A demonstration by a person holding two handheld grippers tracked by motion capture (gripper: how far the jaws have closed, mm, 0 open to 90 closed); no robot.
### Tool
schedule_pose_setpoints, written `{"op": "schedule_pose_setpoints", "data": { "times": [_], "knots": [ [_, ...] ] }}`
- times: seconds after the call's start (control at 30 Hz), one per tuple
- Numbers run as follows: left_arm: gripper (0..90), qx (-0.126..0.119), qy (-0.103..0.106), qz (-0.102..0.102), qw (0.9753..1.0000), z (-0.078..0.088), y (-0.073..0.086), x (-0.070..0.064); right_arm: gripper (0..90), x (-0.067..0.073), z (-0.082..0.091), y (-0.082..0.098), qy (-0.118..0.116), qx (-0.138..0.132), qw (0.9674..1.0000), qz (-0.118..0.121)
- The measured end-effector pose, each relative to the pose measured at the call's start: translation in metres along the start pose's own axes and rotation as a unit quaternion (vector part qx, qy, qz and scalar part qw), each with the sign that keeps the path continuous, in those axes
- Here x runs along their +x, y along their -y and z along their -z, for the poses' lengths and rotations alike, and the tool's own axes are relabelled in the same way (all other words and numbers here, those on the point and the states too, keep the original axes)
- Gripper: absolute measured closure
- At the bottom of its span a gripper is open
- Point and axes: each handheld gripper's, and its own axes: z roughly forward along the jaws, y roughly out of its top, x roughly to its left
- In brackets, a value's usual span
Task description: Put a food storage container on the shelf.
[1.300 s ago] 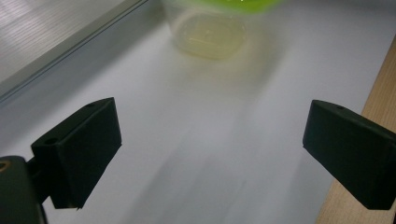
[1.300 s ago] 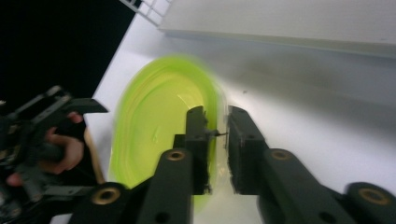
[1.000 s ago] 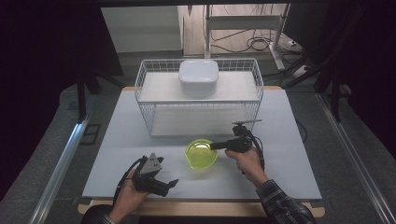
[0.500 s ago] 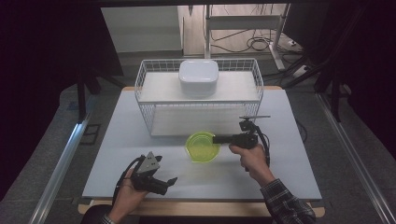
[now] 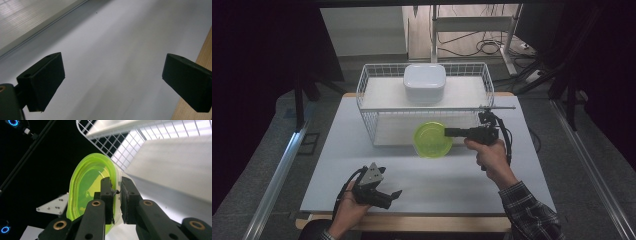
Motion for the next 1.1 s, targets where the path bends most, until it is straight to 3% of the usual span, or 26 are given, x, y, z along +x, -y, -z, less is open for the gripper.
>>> {"op": "schedule_pose_setpoints", "data": {
  "times": [0.67,1.1],
  "knots": [
    [4.3,0.001,0.001,-0.001,1.0,-0.001,0.0,0.0,81.6,0.035,0.02,-0.053,-0.008,-0.039,0.9991,0.016],
    [4.3,0.0,0.003,0.001,1.0,-0.001,0.0,-0.001,81.6,0.06,0.017,-0.093,0.001,-0.065,0.9972,0.038]
  ]
}}
